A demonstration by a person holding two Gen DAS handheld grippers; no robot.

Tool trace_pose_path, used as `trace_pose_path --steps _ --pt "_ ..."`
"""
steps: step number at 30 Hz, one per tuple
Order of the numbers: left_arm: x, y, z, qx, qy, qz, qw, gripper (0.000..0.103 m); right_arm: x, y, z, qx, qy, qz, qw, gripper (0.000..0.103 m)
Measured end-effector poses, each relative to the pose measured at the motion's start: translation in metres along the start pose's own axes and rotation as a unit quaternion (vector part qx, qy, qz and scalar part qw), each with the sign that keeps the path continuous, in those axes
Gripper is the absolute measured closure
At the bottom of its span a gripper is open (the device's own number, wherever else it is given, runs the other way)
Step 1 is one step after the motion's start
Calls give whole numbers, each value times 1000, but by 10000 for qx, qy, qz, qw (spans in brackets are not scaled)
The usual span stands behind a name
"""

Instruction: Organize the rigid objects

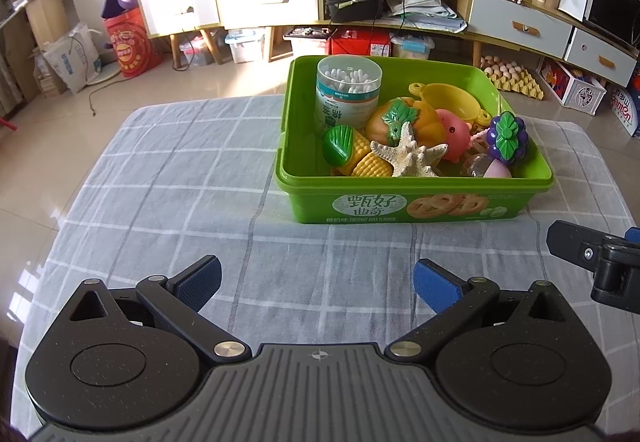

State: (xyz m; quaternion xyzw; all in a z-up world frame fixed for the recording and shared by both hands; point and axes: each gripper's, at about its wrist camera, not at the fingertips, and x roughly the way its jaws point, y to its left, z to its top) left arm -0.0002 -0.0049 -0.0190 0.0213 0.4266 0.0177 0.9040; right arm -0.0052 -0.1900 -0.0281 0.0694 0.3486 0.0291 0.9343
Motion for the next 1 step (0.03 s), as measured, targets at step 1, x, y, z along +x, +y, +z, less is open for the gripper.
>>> trace_pose_path --steps 1 --pt "-1 0 0 -3 -11 -19 10000 5 0 0 0 -6 4 0 10000 28"
